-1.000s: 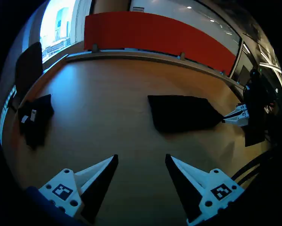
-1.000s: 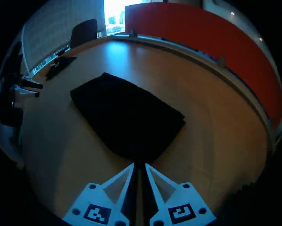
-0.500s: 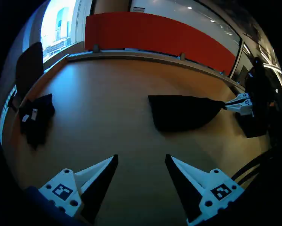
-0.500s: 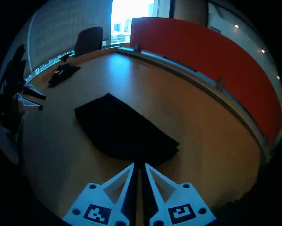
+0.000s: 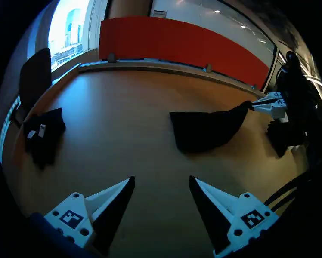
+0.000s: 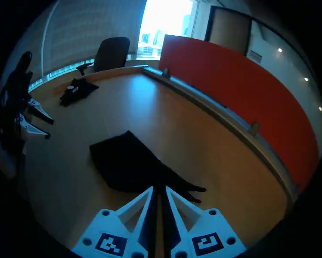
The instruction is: Fold towel
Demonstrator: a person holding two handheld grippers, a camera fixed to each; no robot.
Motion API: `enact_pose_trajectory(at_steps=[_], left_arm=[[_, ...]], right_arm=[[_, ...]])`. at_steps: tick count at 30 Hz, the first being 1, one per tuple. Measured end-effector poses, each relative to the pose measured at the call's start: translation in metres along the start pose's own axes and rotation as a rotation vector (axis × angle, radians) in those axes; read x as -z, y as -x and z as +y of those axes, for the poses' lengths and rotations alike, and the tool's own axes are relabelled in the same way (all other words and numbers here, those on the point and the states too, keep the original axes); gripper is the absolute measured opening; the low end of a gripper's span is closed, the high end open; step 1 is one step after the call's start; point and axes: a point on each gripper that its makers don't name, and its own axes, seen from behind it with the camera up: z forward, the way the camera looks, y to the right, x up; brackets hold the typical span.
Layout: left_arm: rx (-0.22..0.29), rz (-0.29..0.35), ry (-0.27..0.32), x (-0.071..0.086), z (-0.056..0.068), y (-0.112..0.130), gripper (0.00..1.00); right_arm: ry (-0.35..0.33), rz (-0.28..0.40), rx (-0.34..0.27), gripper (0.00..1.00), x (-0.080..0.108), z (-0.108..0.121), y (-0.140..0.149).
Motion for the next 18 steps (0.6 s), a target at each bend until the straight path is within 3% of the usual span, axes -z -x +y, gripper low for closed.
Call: enact_pose_trajectory(at_steps=[18], left_arm=[[0.006,0.006,0.004,0.008,0.0,0.002,0.92]], right_arm=[[-0.019,0.02,0.055,0.05,-0.005,-0.009,-0.027]])
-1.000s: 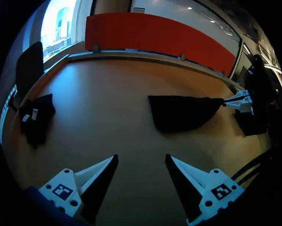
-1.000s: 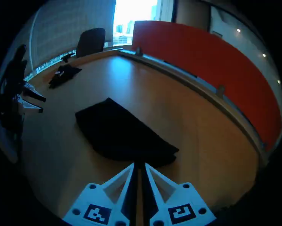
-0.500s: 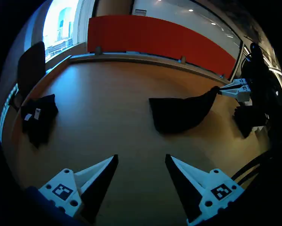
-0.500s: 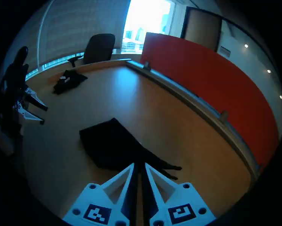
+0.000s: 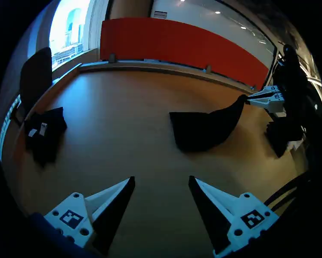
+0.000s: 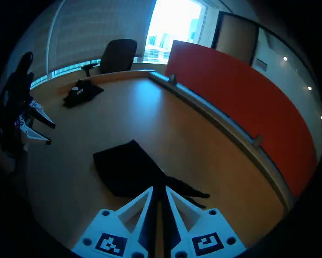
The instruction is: Fold towel
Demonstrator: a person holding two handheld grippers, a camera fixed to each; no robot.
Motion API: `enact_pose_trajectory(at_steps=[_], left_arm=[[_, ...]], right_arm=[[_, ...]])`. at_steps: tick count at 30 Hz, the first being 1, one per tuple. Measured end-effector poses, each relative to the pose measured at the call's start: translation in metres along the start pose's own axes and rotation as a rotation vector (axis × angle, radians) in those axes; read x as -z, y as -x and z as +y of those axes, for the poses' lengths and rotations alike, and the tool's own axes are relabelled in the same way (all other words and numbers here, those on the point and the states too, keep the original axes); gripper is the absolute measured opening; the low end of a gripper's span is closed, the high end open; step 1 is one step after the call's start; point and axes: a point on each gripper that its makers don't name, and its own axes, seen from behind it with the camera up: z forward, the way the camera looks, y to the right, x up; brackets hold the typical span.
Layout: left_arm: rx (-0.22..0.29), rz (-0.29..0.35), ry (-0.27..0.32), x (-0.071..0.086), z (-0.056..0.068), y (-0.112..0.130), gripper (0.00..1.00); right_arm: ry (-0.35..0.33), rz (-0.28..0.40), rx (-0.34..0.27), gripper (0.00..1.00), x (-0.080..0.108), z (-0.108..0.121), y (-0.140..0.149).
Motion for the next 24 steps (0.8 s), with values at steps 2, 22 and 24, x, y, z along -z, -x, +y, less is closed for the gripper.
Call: enact_pose_trajectory(at_steps=[2,22,24], left_arm=[[0.002,0.003,-0.001,0.002,0.0,-0.001,0.92],[0.065,0.063,-0.002,0.027,-0.002,-0.014,0.92],[0.071,0.064,-0.002,0.028,-0.002,-0.013,0.92]], right_arm=[[-0.007,-0.002,0.008,0.05,-0.003,-0.002,-0.002],[-0.121,-0.033,0.095,0.05,-0.059,-0.058,-0.033],[-0.134,-0.037,0.101,0.05,-0.065,-0.064,-0.034]])
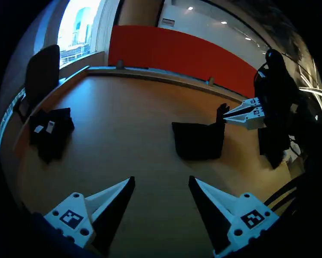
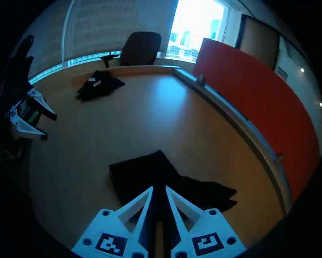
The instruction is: Fold towel
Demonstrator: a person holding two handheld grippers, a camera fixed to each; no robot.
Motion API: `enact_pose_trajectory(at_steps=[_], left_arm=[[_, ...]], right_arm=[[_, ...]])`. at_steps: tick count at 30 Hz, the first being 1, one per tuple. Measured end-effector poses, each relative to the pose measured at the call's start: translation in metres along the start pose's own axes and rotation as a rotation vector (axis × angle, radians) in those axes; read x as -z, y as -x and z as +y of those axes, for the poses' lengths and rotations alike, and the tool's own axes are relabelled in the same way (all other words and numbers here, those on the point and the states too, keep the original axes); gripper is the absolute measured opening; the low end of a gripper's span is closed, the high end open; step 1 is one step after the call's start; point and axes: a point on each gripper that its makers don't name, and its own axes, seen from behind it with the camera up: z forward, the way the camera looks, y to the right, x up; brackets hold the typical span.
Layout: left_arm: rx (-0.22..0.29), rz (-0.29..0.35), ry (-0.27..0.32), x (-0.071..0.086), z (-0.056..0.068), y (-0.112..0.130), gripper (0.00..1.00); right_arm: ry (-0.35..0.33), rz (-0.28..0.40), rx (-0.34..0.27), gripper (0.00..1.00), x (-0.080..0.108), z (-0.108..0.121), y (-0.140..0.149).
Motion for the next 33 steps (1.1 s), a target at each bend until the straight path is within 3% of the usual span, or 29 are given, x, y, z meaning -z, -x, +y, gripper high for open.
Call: enact_pose_trajectory(at_steps=[9,15,18,24,29,33], left_arm=[[0.026,0.008,-0.006,0.01,0.0,0.006,0.93],[0.042,0.006,-0.018,0.014,-0.001,0.015,0.93],[0.053,0.005,-0.02,0.015,-0.001,0.019,0.93],[0.067,0.01,-0.021,0.017,-0.003,0.02,0.92],[0.067,0.011,-0.025,0.018,-0.005,0.02,0.93],[0.064,0.01,-0.026,0.019,-0.006,0.019,0.93]], right_arm=[[-0.078,-0.035,0.029,0.05,-0.038,-0.034,-0.004],[-0.145,-0.095,0.022,0.05,-0.075,-0.066,0.015],[-0.157,-0.117,0.02,0.05,-0.084,-0.074,0.023],[-0.162,-0.124,0.025,0.09,-0.085,-0.076,0.026],[-0.159,-0.118,0.02,0.23,-0.082,-0.074,0.024],[-0.155,-0.107,0.014,0.51,-0.078,-0.072,0.021]])
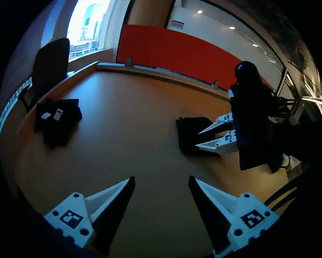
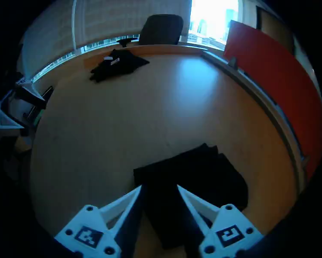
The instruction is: Fold towel
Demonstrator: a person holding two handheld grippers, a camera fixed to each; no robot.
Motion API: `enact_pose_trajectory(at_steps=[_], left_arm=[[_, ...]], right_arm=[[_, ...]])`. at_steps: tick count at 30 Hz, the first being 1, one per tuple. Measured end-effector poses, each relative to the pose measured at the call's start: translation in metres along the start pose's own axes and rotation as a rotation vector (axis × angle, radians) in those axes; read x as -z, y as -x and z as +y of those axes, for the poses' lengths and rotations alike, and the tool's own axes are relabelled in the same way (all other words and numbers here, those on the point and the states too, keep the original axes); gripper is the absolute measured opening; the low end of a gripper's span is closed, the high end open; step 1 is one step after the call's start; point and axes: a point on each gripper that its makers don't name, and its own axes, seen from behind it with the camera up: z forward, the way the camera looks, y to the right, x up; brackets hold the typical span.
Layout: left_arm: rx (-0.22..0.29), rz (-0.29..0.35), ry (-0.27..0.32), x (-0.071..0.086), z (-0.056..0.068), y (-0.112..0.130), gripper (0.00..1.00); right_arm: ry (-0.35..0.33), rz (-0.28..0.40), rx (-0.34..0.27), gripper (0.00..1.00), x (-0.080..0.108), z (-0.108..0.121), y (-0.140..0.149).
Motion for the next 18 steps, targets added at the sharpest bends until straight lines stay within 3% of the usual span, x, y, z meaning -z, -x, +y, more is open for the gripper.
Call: enact_pose_trajectory(at_steps=[2,18], left_arm=[[-0.002,0.0,-0.001,0.0,0.0,0.0,0.93],[-0.013,0.003,-0.006,0.0,0.001,-0.001,0.92]], right_arm=[[0.004,0.006,-0.002,0.65,0.003,0.001,0.0],[0.031,0.001,-0.036,0.65,0.022,0.006,0.021]])
